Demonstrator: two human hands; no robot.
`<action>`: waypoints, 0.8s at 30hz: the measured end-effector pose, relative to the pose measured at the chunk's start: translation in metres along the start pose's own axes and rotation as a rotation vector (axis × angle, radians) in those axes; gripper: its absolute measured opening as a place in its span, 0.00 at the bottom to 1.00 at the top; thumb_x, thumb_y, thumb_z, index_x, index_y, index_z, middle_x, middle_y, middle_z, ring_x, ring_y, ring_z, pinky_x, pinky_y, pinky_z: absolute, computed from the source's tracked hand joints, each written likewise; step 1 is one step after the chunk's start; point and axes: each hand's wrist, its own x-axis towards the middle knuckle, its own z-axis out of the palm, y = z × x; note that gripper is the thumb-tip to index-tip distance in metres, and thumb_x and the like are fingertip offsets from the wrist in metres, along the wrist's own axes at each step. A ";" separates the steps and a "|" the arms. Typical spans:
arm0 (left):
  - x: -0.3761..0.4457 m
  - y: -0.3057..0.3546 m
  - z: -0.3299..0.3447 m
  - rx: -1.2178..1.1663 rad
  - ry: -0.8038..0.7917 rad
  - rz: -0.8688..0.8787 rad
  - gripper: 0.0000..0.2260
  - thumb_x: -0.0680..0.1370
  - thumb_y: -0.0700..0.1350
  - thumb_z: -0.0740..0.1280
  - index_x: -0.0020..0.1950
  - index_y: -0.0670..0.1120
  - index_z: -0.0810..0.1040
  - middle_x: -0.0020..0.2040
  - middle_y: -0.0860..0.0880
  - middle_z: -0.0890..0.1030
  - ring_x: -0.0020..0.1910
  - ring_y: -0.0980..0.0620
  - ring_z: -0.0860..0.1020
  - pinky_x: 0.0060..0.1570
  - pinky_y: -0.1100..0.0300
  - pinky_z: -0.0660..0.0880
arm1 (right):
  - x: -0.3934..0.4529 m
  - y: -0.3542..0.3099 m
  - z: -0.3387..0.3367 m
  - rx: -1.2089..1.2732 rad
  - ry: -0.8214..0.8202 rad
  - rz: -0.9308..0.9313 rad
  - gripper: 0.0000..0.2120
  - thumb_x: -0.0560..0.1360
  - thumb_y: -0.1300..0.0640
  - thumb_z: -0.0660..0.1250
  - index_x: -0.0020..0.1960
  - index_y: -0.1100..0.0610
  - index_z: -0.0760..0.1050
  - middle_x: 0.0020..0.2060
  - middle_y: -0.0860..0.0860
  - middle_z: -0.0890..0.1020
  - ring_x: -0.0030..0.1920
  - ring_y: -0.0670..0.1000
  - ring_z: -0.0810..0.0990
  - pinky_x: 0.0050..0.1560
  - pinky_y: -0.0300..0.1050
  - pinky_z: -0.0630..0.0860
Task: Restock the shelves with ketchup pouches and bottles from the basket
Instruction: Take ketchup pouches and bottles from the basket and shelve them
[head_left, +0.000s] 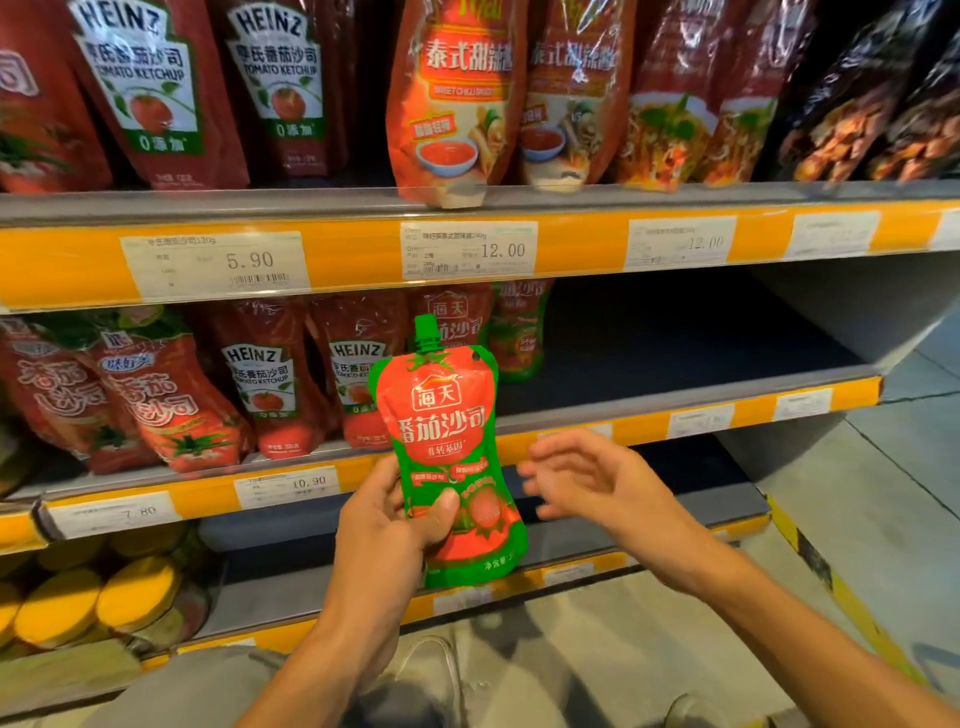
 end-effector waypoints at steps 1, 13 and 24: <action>0.002 0.000 0.006 0.006 -0.012 0.003 0.14 0.75 0.31 0.70 0.58 0.45 0.80 0.51 0.47 0.86 0.50 0.48 0.85 0.43 0.59 0.81 | -0.009 0.005 -0.003 -0.031 -0.030 0.022 0.21 0.68 0.46 0.79 0.57 0.51 0.80 0.55 0.52 0.85 0.57 0.51 0.83 0.57 0.48 0.82; 0.050 -0.001 0.081 0.197 -0.183 0.104 0.12 0.74 0.33 0.72 0.53 0.47 0.82 0.48 0.49 0.86 0.47 0.54 0.84 0.48 0.58 0.82 | 0.008 0.017 -0.031 -0.110 0.183 -0.142 0.16 0.72 0.55 0.75 0.59 0.51 0.78 0.53 0.44 0.85 0.55 0.44 0.83 0.55 0.36 0.78; 0.071 -0.020 0.048 1.253 -0.065 0.447 0.20 0.79 0.48 0.69 0.71 0.49 0.73 0.65 0.52 0.76 0.65 0.51 0.72 0.64 0.57 0.68 | 0.062 0.019 -0.051 -0.102 0.452 -0.181 0.08 0.77 0.64 0.71 0.55 0.57 0.80 0.49 0.50 0.86 0.50 0.47 0.86 0.51 0.42 0.83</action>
